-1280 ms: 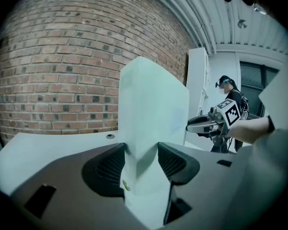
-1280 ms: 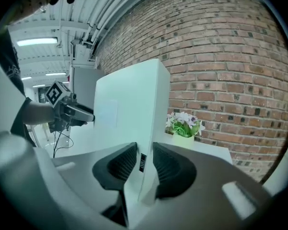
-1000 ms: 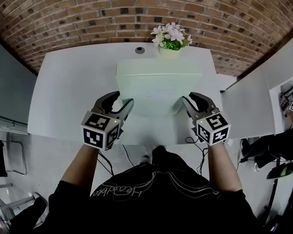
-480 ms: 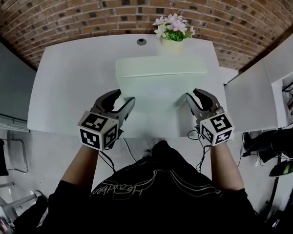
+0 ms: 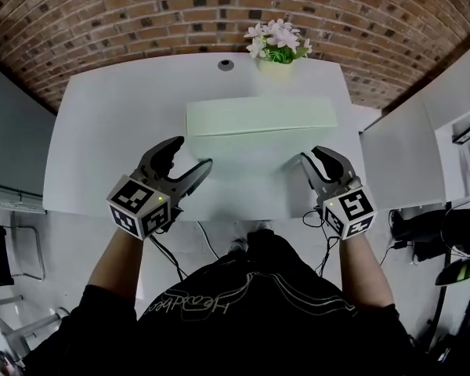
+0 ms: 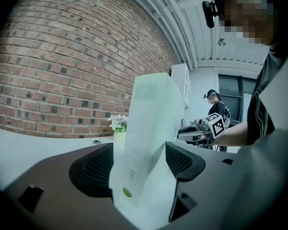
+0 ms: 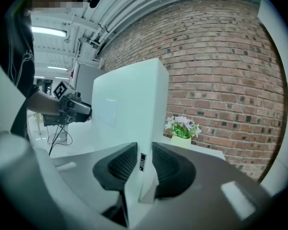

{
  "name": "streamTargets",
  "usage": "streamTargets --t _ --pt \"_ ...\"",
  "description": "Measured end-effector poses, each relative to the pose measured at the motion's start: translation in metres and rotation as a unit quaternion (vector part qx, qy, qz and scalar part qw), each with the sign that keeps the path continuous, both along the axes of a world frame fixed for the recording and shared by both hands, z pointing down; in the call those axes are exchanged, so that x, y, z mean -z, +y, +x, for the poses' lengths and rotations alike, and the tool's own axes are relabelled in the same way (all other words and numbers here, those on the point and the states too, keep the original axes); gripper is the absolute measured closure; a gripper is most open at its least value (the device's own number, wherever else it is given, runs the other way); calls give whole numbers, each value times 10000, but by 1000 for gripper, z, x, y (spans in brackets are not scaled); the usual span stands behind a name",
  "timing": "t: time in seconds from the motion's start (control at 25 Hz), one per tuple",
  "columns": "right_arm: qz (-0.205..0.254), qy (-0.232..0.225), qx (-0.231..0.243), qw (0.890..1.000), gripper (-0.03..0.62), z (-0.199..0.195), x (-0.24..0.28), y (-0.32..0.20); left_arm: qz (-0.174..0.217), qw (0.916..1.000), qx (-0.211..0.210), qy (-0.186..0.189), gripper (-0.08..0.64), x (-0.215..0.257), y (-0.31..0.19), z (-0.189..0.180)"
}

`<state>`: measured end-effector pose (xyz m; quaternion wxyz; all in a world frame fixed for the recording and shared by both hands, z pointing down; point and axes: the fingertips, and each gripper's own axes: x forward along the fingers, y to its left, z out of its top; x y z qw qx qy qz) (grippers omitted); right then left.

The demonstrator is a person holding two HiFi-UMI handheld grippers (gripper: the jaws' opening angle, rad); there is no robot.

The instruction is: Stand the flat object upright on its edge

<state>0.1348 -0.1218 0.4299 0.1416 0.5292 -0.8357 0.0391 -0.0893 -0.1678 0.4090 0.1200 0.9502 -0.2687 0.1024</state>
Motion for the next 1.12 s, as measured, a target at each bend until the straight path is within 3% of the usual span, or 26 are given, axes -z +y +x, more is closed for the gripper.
streamTargets --t 0.16,0.32,0.56,0.68,0.8,0.92,1.12 --pt "19 -16 -24 10000 492 -1 -2 3 89 9971 -723 233 162 5 0 3" --pt "-4 -51 -69 10000 492 0 -4 4 44 9910 -1333 -100 143 -6 0 15" --pt "-17 -140 -115 9998 495 -1 -1 2 99 9817 -1844 -474 144 -12 -1 26" --pt "-42 -156 -83 9998 495 -1 -1 2 104 9817 -1855 -427 147 -13 0 31" --pt "-59 -218 -59 9997 495 -1 0 1 195 9839 -1716 -467 216 -15 -2 30" --pt "-78 -279 6 9996 495 0 -1 1 279 9849 -1652 -434 225 -12 -2 30" --pt "-110 -432 80 9990 494 0 0 0 147 9851 -1584 -654 244 -16 -3 28"
